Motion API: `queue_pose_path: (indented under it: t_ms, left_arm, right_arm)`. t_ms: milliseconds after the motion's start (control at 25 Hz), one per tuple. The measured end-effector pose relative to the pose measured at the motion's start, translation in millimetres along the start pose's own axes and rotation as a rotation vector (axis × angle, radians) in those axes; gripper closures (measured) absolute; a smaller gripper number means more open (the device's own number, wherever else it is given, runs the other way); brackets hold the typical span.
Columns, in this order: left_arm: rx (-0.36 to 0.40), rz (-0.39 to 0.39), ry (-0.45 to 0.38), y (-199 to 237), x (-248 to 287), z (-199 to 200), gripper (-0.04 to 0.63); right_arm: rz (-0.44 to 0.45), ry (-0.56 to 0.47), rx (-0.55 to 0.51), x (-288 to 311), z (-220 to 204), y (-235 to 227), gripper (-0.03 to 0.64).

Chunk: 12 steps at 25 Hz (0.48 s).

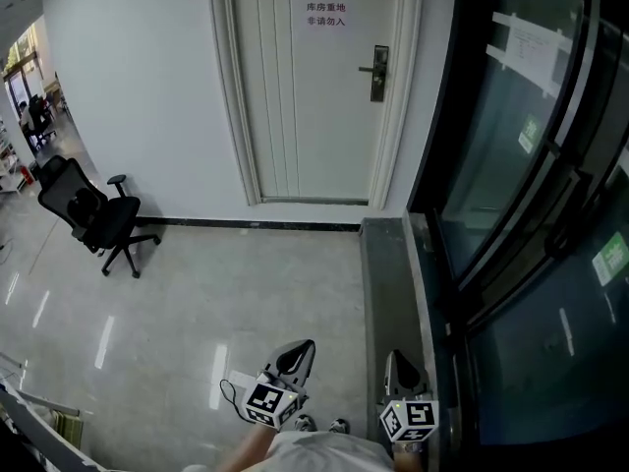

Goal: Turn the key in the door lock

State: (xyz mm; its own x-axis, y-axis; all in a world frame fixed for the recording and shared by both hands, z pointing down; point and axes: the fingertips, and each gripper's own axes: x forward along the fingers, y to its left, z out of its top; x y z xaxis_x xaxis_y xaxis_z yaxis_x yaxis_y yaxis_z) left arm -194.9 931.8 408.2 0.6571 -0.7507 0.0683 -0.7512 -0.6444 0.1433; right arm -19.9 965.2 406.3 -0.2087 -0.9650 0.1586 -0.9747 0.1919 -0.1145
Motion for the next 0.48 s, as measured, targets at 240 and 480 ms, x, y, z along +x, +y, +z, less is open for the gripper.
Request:
queue_pose_path:
  t_ms: [240, 480]
  left_arm:
    - [-0.005, 0.014, -0.005, 10.1, -6.7, 1.7, 0.589]
    - [0.001, 0.035, -0.008, 21.9, -20.9, -3.4, 0.589]
  right_arm:
    - [-0.033, -0.011, -0.001, 0.0, 2.2, -0.4, 0.615]
    - [-0.031, -0.021, 0.015, 0.8, 3.4, 11.8, 0.615]
